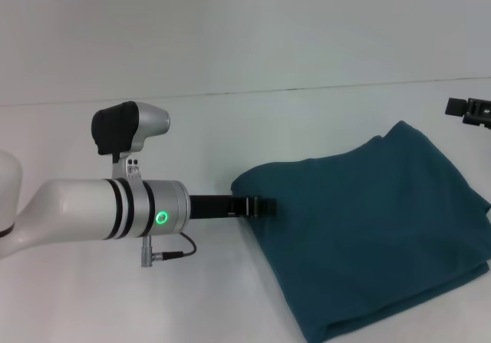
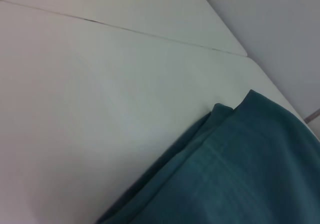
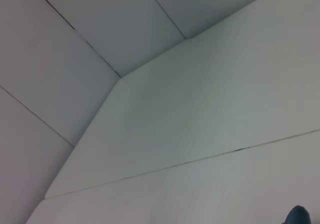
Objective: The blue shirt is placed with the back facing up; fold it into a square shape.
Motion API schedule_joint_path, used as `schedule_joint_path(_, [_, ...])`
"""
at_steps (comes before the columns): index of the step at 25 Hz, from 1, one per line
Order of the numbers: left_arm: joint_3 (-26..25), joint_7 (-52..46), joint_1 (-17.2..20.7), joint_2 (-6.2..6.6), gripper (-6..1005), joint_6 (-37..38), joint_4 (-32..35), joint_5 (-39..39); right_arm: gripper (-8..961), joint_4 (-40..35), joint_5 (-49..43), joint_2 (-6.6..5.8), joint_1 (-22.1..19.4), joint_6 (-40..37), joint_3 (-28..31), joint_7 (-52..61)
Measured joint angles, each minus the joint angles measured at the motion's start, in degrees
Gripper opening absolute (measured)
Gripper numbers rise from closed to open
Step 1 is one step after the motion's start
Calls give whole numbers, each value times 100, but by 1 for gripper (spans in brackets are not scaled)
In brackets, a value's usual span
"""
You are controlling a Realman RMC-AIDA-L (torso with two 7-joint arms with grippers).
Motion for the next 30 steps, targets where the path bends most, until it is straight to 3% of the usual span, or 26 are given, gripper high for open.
schedule_joint_path(4, [-3,0,-8,0,73,-2,2,-2,745,0,0,1,-2,3,0,-3])
schedule_joint_path(10, [-17,0,-17,0,-4,-2,2,-6,745,2,0,1,-2,11,13,-37])
schedule_joint_path(23, [-77,-8,129,67,1,-274,334,22,745,71,0,47,-29,21,86,-62])
schedule_joint_path(30, [-77,-45,178,189,0,-372,419,40,746,71,-32,71,-2,8,41,-54])
